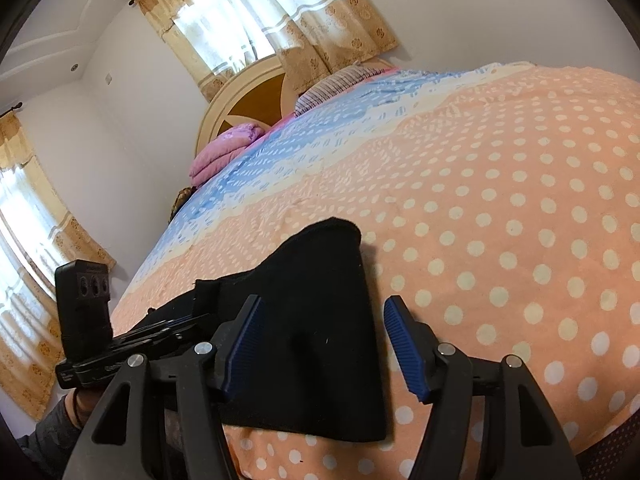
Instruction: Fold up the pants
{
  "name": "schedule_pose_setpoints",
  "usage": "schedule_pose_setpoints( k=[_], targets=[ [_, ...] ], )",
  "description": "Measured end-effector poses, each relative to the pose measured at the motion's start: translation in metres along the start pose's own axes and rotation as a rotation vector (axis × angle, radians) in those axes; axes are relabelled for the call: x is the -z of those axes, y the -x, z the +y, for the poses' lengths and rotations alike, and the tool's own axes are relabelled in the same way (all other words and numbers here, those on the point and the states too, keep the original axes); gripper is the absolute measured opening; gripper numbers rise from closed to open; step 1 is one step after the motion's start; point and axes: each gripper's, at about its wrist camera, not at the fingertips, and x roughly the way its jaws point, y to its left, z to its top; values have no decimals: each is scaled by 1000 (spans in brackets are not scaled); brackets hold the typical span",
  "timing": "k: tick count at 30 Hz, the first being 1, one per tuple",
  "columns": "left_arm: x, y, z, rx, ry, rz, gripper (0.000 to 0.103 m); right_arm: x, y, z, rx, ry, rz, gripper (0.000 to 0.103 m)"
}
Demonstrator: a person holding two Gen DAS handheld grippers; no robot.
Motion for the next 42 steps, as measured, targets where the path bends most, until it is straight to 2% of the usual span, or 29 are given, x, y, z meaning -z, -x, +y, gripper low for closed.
schedule_pose_setpoints(
  k=[6,17,23,30,33,35,39,42],
  targets=[
    [-5,24,3,34,33,-41,13,-2,11,-4,14,-4,-54,69],
    [-2,75,55,-40,164,-67,13,0,8,-1,20,12,-42,70],
    [12,78,82,-77,243,-48,13,2,4,6,23,40,-31,70],
    [23,66,92,-109,259,-26,13,8,2,21,25,129,-30,71],
    [25,72,95,-92,270,-34,13,12,7,33,-31,184,-36,71],
    [24,76,92,-89,261,-42,13,17,13,49,-113,257,-43,71],
    [26,76,94,-90,264,-42,13,41,12,84,-244,434,30,71],
    [29,79,98,-88,278,-51,13,55,6,98,-261,508,88,71]
  ],
)
